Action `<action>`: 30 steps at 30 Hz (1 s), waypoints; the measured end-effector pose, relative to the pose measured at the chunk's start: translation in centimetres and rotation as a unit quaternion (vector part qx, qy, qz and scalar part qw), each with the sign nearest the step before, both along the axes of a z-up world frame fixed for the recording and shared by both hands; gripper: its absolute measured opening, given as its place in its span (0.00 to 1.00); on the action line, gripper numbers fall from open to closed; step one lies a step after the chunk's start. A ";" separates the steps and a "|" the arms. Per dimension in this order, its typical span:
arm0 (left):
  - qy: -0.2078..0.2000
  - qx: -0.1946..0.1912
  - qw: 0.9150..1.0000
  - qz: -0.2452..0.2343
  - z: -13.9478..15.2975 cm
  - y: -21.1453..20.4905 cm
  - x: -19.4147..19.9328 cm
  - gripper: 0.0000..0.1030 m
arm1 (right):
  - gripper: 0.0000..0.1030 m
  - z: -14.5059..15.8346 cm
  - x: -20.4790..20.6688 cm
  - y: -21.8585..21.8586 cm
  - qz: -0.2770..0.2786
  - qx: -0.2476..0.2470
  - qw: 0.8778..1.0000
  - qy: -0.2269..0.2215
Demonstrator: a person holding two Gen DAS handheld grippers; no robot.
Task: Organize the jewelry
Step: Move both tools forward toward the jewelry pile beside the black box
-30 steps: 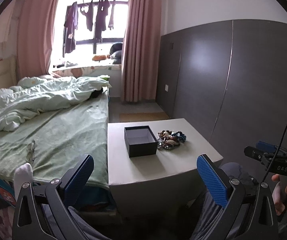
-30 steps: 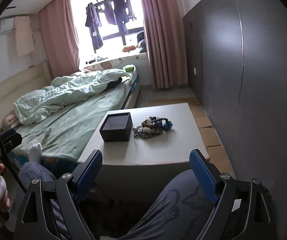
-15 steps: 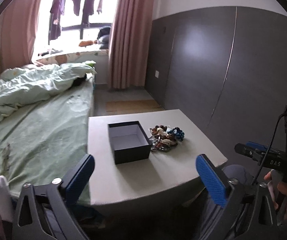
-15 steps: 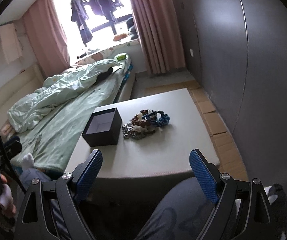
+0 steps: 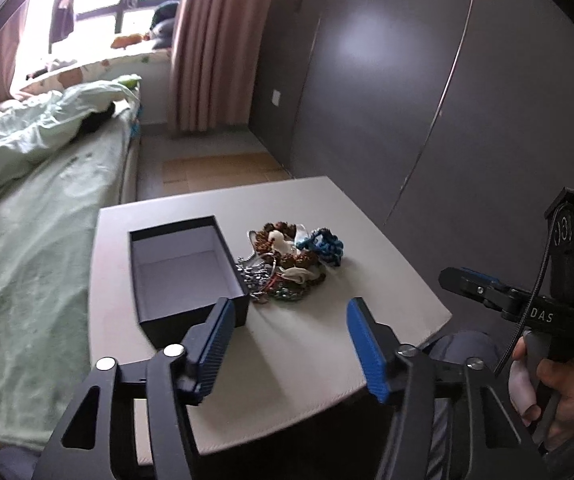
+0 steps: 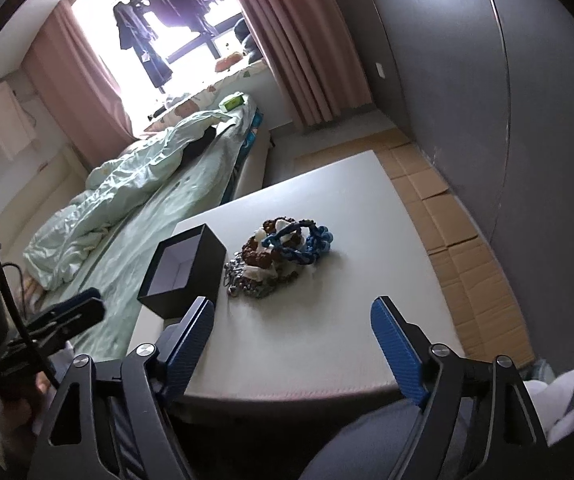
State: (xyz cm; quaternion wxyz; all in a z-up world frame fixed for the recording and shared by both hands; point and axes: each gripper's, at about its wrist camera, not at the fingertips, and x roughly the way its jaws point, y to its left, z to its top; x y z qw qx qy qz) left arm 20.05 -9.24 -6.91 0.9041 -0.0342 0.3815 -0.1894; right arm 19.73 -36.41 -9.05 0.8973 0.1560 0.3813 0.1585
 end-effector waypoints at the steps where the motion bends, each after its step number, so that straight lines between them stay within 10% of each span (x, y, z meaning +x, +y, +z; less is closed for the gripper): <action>1: 0.005 0.003 1.000 -0.002 -0.4 -0.1 0.6 0.50 | 0.74 -0.3 0.5 -0.1 0.000 0.002 1.000 0.002; 30: 0.114 0.173 0.977 -0.052 -7.3 -6.3 12.2 0.24 | 0.67 -5.2 8.4 -1.8 -0.010 0.121 0.989 0.080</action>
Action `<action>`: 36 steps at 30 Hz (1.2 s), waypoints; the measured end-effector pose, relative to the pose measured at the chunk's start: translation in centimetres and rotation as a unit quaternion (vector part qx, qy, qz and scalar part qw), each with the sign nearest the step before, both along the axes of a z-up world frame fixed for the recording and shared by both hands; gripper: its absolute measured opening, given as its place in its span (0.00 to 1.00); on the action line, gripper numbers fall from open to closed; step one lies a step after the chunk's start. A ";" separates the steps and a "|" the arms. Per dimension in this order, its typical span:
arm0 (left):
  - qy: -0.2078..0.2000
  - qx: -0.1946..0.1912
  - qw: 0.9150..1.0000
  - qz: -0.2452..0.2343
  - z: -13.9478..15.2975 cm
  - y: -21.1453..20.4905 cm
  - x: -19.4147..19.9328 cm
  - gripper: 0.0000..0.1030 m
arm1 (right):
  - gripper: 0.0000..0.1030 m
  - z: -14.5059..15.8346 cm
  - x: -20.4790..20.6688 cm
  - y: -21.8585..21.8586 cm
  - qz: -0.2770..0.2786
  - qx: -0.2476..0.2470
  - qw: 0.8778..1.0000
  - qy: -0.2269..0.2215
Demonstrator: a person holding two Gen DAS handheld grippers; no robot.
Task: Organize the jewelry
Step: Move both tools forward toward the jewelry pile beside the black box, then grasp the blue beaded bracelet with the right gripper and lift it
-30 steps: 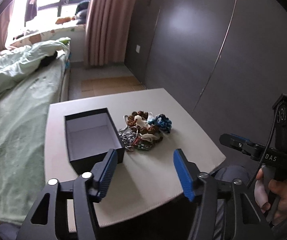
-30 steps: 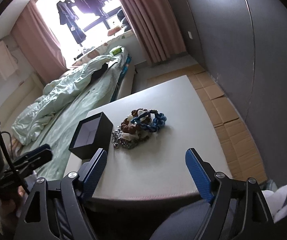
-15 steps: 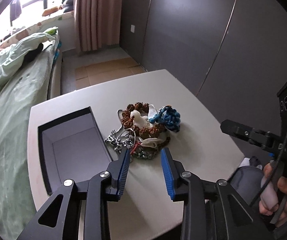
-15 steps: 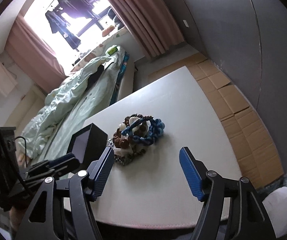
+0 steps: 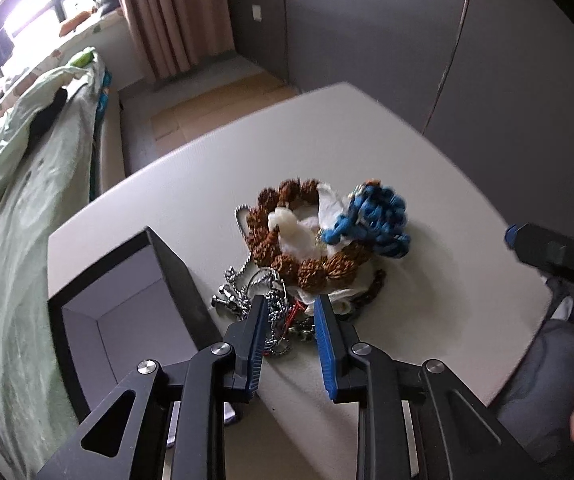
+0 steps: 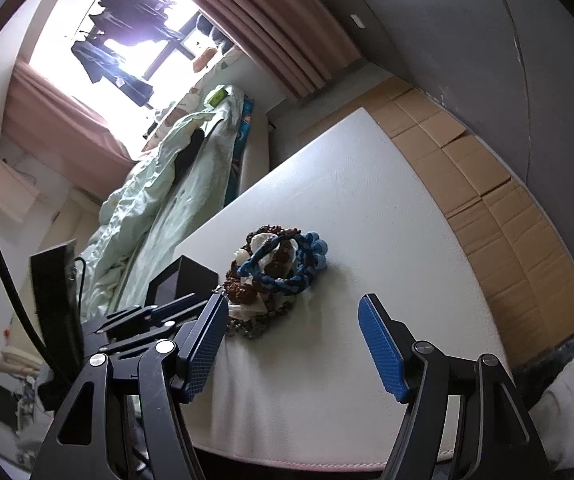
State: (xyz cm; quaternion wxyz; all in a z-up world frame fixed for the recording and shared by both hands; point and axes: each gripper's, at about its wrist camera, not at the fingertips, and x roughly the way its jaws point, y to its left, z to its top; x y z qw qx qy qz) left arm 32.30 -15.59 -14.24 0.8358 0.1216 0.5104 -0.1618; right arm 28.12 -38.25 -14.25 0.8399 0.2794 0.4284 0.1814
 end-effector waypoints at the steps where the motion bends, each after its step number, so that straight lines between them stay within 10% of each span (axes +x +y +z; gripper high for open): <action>1: 0.001 0.005 1.000 0.000 -0.2 0.0 0.1 0.20 | 0.67 0.0 0.1 0.1 0.001 0.001 1.000 0.001; 3: 0.002 -0.002 1.000 0.005 -0.1 0.3 0.2 0.03 | 0.67 -0.1 0.4 0.1 0.001 -0.001 1.000 0.003; 26: -0.068 -0.118 0.990 0.028 8.9 4.1 -1.0 0.02 | 0.67 -2.1 4.7 2.3 0.027 0.021 0.999 0.042; 36: -0.095 -0.136 0.986 0.017 10.8 4.0 -1.9 0.02 | 0.67 -3.1 7.4 5.4 0.049 -0.071 0.994 0.060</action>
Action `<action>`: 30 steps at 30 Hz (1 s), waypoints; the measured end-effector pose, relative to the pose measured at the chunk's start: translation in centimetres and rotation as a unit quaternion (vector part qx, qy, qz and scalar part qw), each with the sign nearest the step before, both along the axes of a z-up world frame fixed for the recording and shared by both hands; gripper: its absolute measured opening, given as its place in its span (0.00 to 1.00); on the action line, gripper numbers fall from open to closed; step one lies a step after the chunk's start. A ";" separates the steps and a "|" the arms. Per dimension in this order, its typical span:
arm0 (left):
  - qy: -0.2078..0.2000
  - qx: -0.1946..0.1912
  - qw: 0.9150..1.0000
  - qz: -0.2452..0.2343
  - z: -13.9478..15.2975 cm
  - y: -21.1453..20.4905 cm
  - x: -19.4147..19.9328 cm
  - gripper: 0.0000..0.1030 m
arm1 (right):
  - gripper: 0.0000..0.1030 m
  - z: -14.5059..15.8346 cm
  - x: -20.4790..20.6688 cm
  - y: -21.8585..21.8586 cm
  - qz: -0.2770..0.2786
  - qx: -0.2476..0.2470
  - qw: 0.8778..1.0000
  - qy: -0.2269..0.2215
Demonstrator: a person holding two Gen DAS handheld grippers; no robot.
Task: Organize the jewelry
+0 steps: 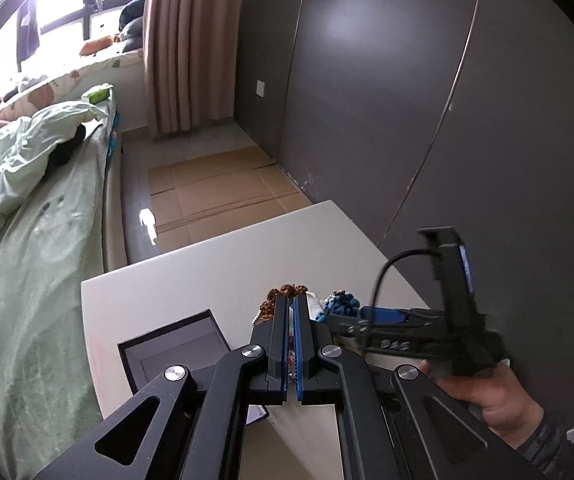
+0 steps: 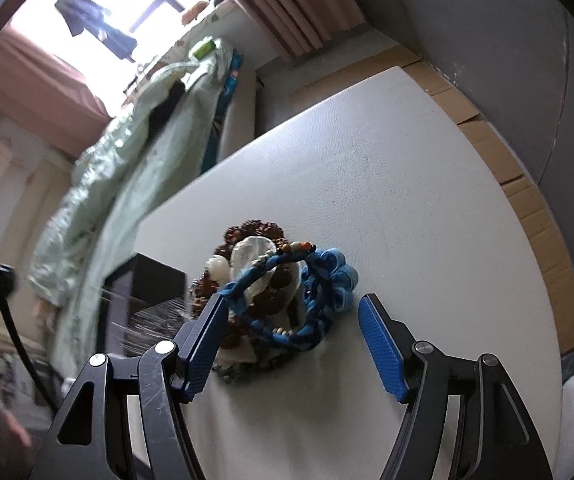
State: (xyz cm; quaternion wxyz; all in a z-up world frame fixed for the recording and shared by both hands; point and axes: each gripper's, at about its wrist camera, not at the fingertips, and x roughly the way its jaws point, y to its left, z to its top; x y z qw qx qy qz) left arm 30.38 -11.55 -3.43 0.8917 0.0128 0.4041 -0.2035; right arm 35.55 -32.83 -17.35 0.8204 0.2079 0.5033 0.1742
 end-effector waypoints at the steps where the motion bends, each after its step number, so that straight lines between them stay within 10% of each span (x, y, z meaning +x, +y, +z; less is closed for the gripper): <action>1: 0.000 0.000 1.000 0.000 0.0 0.0 -0.1 0.02 | 0.67 -0.2 0.2 0.4 0.005 -0.010 1.000 0.002; 9: 0.018 0.026 1.000 0.000 -1.5 -0.5 0.4 0.02 | 0.13 0.4 0.0 0.2 0.020 -0.003 1.000 -0.020; 25: 0.126 0.135 0.981 -0.064 -8.0 -2.7 2.6 0.07 | 0.13 2.5 -1.9 -1.4 0.011 0.075 0.995 -0.069; 29: 0.141 0.154 0.974 -0.090 -8.3 -3.5 3.2 0.68 | 0.13 2.4 -2.0 -2.2 0.007 0.085 0.994 -0.068; 30: 0.133 0.162 0.973 -0.098 -8.1 -3.7 3.1 0.69 | 0.13 2.4 -2.0 -2.4 0.005 0.090 0.994 -0.067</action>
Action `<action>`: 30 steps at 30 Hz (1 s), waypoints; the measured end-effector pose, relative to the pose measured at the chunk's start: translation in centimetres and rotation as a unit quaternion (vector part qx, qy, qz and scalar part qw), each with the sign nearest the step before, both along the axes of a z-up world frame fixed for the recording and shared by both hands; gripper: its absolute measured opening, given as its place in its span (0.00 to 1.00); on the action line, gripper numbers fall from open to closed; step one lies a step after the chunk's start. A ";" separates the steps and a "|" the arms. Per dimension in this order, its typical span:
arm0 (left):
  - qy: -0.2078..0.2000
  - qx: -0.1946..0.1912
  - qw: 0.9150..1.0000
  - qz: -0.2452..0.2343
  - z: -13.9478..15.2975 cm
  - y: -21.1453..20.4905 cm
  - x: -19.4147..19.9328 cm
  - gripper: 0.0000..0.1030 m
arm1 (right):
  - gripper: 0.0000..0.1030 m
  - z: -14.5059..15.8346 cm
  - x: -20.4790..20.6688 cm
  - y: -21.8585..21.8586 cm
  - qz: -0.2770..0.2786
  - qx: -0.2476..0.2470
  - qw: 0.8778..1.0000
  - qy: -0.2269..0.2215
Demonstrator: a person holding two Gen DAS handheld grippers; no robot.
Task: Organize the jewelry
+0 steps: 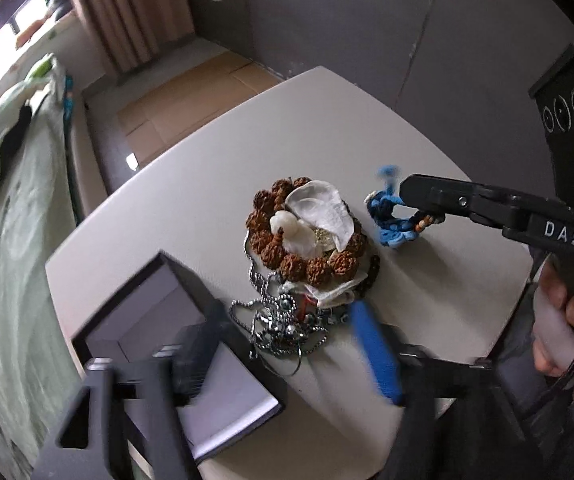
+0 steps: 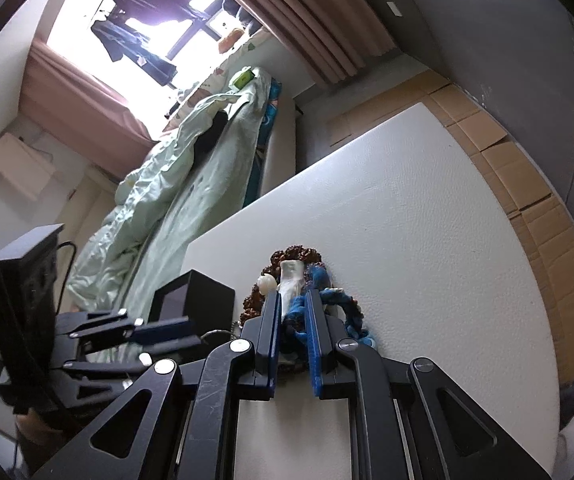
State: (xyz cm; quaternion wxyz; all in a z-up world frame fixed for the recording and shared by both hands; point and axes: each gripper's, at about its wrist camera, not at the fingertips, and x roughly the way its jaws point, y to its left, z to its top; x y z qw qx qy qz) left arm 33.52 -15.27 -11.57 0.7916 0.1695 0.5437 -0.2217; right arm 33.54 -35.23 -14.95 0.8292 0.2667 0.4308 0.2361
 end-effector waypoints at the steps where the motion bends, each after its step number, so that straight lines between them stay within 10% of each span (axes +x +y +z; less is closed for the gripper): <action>1: -0.004 0.006 1.000 -0.005 0.1 -0.3 0.0 0.69 | 0.13 0.0 0.0 -0.2 -0.001 0.003 1.000 0.001; 19: 0.064 0.181 0.975 -0.111 -4.0 -2.7 1.5 0.29 | 0.13 0.6 -1.3 -2.0 -0.008 0.047 0.999 -0.019; 22: 0.070 0.208 0.969 -0.111 -4.5 -2.8 1.6 0.06 | 0.13 0.8 -1.6 -1.8 -0.004 0.045 0.999 -0.025; 30: 0.039 0.148 0.985 -0.081 -0.4 -0.9 1.4 0.03 | 0.13 0.9 -1.6 -1.8 -0.002 0.052 0.998 -0.028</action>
